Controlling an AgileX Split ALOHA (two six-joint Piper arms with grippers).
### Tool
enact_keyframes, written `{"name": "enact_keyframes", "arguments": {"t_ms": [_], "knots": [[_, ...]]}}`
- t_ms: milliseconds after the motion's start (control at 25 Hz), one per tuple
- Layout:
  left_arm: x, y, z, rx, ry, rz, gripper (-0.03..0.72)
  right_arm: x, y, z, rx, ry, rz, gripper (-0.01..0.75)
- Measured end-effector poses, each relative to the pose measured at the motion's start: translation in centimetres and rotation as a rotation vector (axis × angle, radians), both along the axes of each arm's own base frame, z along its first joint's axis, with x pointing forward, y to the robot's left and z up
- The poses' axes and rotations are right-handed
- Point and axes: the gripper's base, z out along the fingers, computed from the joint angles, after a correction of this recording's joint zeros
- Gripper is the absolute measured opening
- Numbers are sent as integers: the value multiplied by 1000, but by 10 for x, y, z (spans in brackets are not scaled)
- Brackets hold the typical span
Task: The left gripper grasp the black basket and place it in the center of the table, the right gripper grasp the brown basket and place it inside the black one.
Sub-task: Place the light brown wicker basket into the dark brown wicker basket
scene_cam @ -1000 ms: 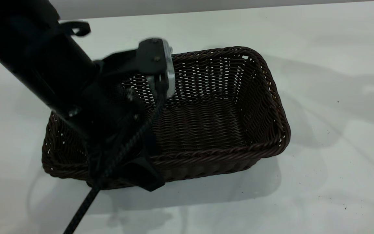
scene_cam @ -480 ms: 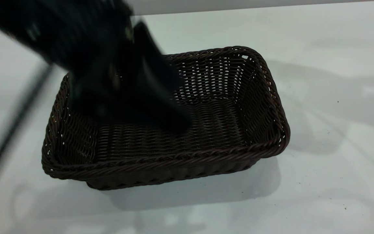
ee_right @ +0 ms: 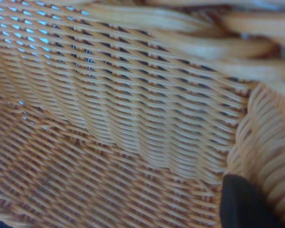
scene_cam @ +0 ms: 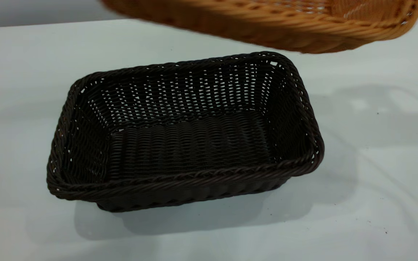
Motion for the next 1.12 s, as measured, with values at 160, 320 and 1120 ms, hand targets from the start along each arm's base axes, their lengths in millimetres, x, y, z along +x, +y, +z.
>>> {"name": "enact_keyframes", "arguments": {"t_ms": [160, 320, 1120], "knots": [[-20, 15, 27, -121, -69, 34, 572, 11, 27, -4, -10, 24, 104, 107], [-35, 27, 43, -177, -141, 68, 572, 27, 48, -14, -41, 33, 131, 106], [-28, 36, 49, -196, -194, 229, 572, 35, 65, -57, -138, 113, 221, 106]]}}
